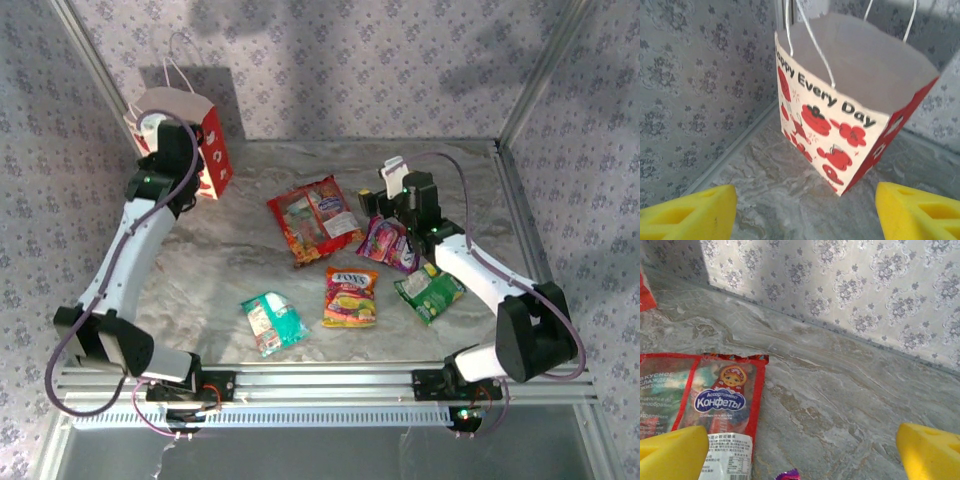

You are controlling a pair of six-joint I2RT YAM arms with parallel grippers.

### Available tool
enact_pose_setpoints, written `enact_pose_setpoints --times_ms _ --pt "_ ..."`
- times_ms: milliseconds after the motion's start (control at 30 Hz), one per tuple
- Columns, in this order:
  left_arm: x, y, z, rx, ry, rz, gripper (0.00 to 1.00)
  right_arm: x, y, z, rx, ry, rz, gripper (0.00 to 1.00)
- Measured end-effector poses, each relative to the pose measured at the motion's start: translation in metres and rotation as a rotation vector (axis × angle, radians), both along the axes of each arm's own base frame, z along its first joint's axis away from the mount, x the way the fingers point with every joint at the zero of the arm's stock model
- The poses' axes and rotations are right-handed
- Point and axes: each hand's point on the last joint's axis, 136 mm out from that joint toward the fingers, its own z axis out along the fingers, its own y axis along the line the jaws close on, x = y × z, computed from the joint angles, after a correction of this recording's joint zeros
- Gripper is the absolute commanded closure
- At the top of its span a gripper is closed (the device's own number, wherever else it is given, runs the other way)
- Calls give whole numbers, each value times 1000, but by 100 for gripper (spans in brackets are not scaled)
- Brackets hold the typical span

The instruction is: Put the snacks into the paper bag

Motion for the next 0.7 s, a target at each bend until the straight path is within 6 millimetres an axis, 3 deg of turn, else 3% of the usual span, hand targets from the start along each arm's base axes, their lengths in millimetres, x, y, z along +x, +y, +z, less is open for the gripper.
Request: enact_pose_setpoints --times_ms 200,400,700 --pt "26 0 13 -16 17 68 22 1 6 8 0 -9 12 2" --pt "65 -6 24 -30 13 81 19 -1 5 1 -5 24 9 1" --pt "100 11 2 -102 67 151 17 1 6 -7 -5 41 6 0"
